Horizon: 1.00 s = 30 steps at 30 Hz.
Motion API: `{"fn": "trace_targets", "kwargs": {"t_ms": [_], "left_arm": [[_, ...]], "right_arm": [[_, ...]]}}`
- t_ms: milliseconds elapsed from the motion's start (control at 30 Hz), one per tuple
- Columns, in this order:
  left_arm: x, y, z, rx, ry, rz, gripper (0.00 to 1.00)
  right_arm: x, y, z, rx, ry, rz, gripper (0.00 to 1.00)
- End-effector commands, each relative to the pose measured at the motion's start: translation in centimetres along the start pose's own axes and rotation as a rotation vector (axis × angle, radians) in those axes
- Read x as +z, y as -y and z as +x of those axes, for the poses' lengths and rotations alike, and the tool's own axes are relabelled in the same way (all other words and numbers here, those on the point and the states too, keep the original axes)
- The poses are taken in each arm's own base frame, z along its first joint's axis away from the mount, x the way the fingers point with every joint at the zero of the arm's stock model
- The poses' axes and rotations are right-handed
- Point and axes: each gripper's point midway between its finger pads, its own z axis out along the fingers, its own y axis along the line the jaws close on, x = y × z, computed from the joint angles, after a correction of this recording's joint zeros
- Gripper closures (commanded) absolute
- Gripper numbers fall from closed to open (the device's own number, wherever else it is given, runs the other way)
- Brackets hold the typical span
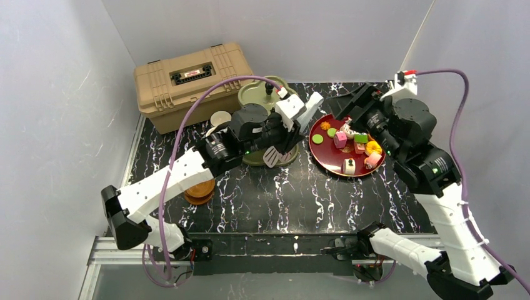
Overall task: Serve the afternoon tea
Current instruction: Adjust the clamp.
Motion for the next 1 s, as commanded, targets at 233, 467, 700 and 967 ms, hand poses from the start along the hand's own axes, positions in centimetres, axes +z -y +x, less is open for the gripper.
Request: {"fn": "trace_targets", "kwargs": {"t_ms": [233,467,700,967], "left_arm": [[-1.1,0.5,-0.7,-0.084,-0.008,0.053,0.75],[-1.1,-1.1,-0.4,-0.129,-0.018,0.025,0.77],[-1.2,-1.1,-0.7,-0.135,-0.015,0.044,0.8],[-1.4,0.3,-0.8,-0.135,-0.029,0.129,0.8]], "right_arm": [[0.4,-5.6,2.4,-0.025,-0.143,-0.301,0.14],[-0.7,-3.6,1.1,-0.052,-0.072,-0.21,0.17],[-0.3,-5.5,3.6,-0.098,-0.19,-0.342,0.26],[0.8,-6.2,5.4,-0.128,-0.244,-0.418,0.36]]}}
